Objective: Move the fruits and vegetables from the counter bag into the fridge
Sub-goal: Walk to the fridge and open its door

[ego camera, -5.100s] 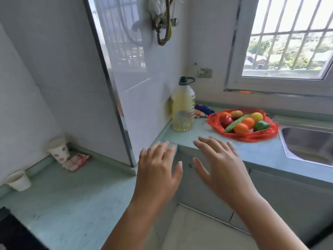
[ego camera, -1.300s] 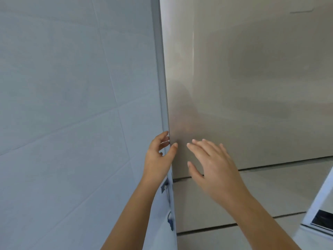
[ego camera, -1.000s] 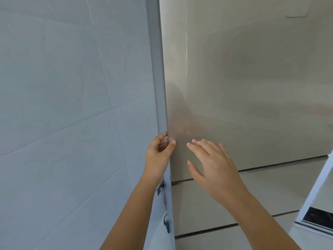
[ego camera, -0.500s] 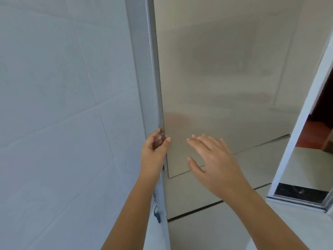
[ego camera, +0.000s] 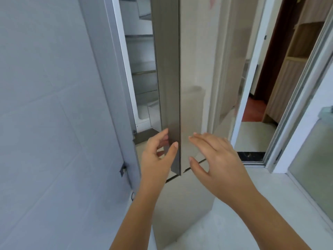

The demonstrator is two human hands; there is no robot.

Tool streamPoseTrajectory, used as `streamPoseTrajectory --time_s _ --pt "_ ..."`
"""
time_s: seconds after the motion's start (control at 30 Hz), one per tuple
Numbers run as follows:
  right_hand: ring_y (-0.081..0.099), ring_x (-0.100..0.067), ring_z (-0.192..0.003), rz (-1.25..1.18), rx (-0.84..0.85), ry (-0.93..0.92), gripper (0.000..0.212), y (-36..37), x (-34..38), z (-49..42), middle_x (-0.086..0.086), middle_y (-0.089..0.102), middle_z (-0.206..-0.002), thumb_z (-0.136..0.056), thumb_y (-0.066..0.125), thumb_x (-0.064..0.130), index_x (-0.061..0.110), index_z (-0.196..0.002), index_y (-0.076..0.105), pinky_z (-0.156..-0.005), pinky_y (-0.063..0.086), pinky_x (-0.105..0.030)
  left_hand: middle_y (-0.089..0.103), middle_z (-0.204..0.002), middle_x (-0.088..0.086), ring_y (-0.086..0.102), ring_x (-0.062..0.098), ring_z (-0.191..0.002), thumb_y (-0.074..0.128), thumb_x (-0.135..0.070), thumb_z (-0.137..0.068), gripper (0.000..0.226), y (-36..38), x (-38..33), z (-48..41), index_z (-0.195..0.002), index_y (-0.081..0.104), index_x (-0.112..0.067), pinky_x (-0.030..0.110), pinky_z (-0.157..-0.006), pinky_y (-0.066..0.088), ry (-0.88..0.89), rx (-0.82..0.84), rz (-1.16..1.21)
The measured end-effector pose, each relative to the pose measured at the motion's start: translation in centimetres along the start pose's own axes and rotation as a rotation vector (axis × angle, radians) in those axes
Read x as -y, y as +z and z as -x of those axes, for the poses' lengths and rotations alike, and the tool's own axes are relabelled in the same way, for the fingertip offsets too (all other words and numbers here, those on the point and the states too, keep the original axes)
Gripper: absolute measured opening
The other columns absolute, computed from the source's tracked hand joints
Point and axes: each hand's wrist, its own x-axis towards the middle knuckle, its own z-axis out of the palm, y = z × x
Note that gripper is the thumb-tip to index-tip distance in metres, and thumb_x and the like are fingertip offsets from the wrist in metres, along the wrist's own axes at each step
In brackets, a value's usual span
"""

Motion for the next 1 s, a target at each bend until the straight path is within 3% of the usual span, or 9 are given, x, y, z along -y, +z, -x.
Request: streamPoseTrajectory --time_s 0.13,0.3,0.43,0.57,0.7,0.8,1.0 --pt "0.055 -0.023 -0.112 0.04 -0.011 0.087 0.046 -2.5 -0.9 3.2 -0.003 0.063 -0.118 -0.081 0.043 0.037 0.014 -0.117 0.06 -0.094 0.044 -0.049 0.06 -0.11 -0.009 0.056 0.004 -0.102 0.064 -0.021 -0.083 0.037 1.9 -1.0 2.4 -0.107 0.052 -0.046 0.036 -0.091 0.048 0.038 0.084 0.015" --pt "0.058 -0.024 -0.109 0.128 -0.059 0.165 0.045 -5.1 -2.3 5.9 -0.003 0.064 -0.115 -0.08 0.044 0.036 0.014 -0.116 0.061 -0.094 0.036 -0.04 0.062 -0.106 -0.007 0.058 0.004 -0.099 0.062 -0.01 -0.085 0.037 4.5 -2.1 4.3 -0.106 0.056 -0.04 0.037 -0.091 0.049 0.041 0.179 0.062" --pt "0.057 -0.026 -0.11 0.138 -0.095 0.214 0.045 -7.1 -3.6 7.7 -0.006 0.064 -0.116 -0.081 0.043 0.035 0.012 -0.115 0.061 -0.094 0.042 -0.045 0.061 -0.103 -0.012 0.058 0.0 -0.097 0.064 -0.014 -0.083 0.036 6.6 -2.9 5.7 -0.102 0.056 -0.044 0.026 -0.085 0.046 0.072 0.26 0.09" --pt "0.053 -0.021 -0.111 0.147 -0.138 0.278 0.043 -8.6 -4.8 9.6 -0.005 0.063 -0.117 -0.082 0.044 0.034 0.013 -0.116 0.06 -0.094 0.044 -0.046 0.062 -0.106 -0.011 0.058 -0.002 -0.099 0.059 -0.024 -0.078 0.033 8.7 -3.8 7.0 -0.103 0.056 -0.045 0.025 -0.088 0.045 0.076 0.36 0.13" --pt "0.056 -0.022 -0.107 0.188 -0.152 0.313 0.043 -10.1 -5.9 11.4 -0.006 0.063 -0.116 -0.083 0.044 0.033 0.011 -0.115 0.061 -0.092 0.045 -0.039 0.061 -0.111 -0.013 0.058 -0.003 -0.101 0.061 -0.011 -0.086 0.036 10.3 -4.5 8.3 -0.106 0.056 -0.039 0.019 -0.088 0.045 0.096 0.458 0.129" --pt "0.059 -0.026 -0.104 0.181 -0.191 0.332 0.042 -11.0 -6.1 12.0 -0.007 0.063 -0.115 -0.082 0.045 0.031 0.009 -0.113 0.062 -0.091 0.046 -0.038 0.061 -0.109 -0.013 0.058 -0.004 -0.099 0.059 -0.015 -0.083 0.03 11.0 -4.6 8.7 -0.109 0.059 -0.03 0.007 -0.081 0.04 0.137 0.468 0.118" --pt "0.054 -0.022 -0.107 0.166 -0.239 0.258 0.038 -11.1 -5.3 11.4 -0.008 0.061 -0.117 -0.083 0.048 0.029 0.008 -0.112 0.062 -0.09 0.046 -0.038 0.061 -0.104 -0.013 0.057 0.002 -0.101 0.056 -0.027 -0.082 0.027 10.3 -4.4 9.0 -0.109 0.06 -0.027 0.006 -0.083 0.037 0.225 0.424 0.038"
